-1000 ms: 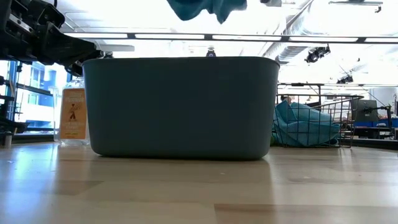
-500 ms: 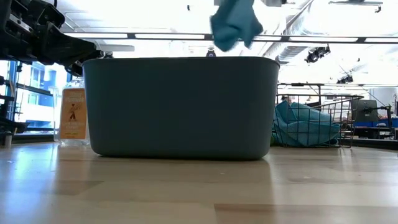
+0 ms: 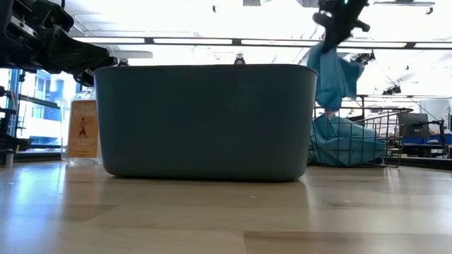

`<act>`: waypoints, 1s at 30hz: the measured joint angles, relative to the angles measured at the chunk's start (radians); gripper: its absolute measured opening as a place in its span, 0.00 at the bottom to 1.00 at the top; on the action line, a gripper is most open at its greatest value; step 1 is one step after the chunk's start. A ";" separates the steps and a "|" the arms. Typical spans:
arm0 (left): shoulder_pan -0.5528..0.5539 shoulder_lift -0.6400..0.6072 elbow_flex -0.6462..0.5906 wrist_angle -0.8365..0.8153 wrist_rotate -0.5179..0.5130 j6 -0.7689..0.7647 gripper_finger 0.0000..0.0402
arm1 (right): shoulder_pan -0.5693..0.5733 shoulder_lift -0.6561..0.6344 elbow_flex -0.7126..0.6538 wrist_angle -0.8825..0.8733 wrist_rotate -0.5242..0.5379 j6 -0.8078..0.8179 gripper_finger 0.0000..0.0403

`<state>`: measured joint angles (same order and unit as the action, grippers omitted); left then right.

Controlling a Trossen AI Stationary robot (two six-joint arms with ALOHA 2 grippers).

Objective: Sort microfiber towel by color & place in baskets
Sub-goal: Put the blue microfiber cloth into the gold wire basket

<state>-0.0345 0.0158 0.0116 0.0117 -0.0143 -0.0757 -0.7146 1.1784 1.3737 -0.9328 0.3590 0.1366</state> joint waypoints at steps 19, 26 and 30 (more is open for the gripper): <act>0.000 0.000 0.000 0.000 0.000 0.000 0.00 | -0.204 0.061 -0.399 0.199 -0.170 0.206 0.00; 0.000 0.000 0.000 0.000 0.000 0.000 0.00 | -0.204 0.175 -0.411 0.210 -0.238 0.231 0.02; 0.000 0.000 0.000 0.000 0.000 0.000 0.00 | -0.204 0.239 -0.411 0.217 -0.282 0.241 0.03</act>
<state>-0.0343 0.0159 0.0118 0.0120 -0.0144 -0.0757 -0.9185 1.4176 0.9630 -0.7162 0.0766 0.3775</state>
